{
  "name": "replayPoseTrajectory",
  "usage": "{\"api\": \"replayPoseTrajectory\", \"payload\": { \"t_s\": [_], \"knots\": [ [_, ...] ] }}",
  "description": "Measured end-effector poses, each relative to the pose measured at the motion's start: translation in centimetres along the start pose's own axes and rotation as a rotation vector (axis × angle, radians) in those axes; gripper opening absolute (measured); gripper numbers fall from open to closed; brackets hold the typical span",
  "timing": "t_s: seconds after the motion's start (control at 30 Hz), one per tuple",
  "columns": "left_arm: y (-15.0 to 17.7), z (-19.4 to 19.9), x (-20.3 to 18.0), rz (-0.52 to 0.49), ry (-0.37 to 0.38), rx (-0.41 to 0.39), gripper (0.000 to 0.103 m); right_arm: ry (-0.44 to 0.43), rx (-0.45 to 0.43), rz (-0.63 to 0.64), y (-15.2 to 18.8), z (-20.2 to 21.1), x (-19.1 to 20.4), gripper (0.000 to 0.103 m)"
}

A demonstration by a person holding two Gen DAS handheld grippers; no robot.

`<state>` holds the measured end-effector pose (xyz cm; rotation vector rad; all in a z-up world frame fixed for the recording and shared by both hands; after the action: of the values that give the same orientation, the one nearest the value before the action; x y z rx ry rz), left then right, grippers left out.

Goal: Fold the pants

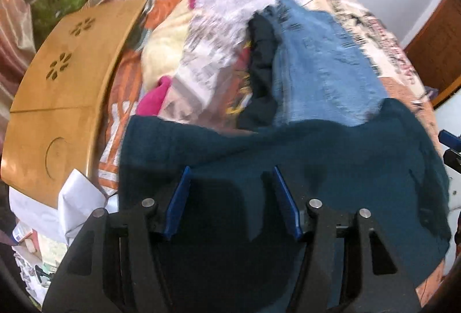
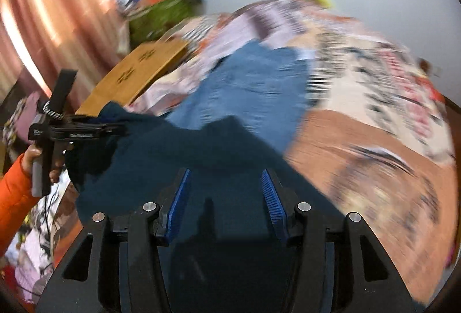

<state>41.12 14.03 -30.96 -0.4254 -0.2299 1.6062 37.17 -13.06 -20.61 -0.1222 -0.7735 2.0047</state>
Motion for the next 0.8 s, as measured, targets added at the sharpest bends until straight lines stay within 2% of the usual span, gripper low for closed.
{"api": "replayPoseTrajectory", "payload": {
  "t_s": [0.1, 0.2, 0.23, 0.3, 0.4, 0.5, 0.57, 0.67, 0.7, 0.73, 0.8],
  "knots": [
    [0.2, -1.4, 0.5, -0.019, -0.011, 0.019, 0.056, -0.033, 0.067, 0.023, -1.7, -4.1, 1.0, 0.047],
    [0.0, -1.8, 0.2, -0.046, -0.040, 0.009, 0.056, 0.049, 0.144, 0.057, -2.0, -7.5, 0.4, 0.047],
    [0.0, -2.0, 0.3, -0.045, -0.045, 0.007, 0.056, 0.054, 0.166, 0.060, -2.0, -8.1, 0.1, 0.047],
    [0.0, -2.3, 0.3, -0.050, -0.056, 0.007, 0.056, 0.012, 0.169, 0.053, -1.3, -7.9, -1.0, 0.045],
    [0.0, -2.4, -0.3, -0.091, -0.102, 0.004, 0.055, 0.030, 0.162, 0.042, -0.9, -5.8, -1.2, 0.045],
    [0.5, -0.6, -1.7, -0.140, -0.143, -0.015, 0.055, 0.106, 0.156, 0.013, 0.4, -2.1, -1.4, 0.047],
    [1.3, 1.9, -3.1, -0.163, -0.090, -0.054, 0.055, 0.115, 0.131, -0.004, 1.9, 0.7, -2.0, 0.049],
    [3.1, 5.1, -5.5, -0.210, -0.032, -0.100, 0.059, 0.175, 0.093, -0.025, 4.5, 4.5, -3.1, 0.064],
    [3.9, 5.8, -6.4, -0.228, -0.020, -0.110, 0.064, 0.190, 0.079, -0.047, 6.1, 6.1, -3.6, 0.066],
    [4.8, 6.1, -7.2, -0.243, -0.014, -0.114, 0.068, 0.193, 0.080, -0.072, 7.1, 6.5, -4.1, 0.066],
    [6.9, 5.5, -8.5, -0.266, -0.013, -0.081, 0.069, 0.191, 0.103, -0.155, 10.4, 7.5, -5.6, 0.066]
  ]
}}
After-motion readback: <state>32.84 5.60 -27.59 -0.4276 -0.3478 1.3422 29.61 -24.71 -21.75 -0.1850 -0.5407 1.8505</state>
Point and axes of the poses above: each gripper's, at about its wrist camera, not at the fingertips, and z roughly against the way its jaws point, x to its left, y to its underside, the point moved 2 cm from there along -z, roughly the way its jaws point, and after that the axes turned 1 degree about z, right-handed, at the moved point
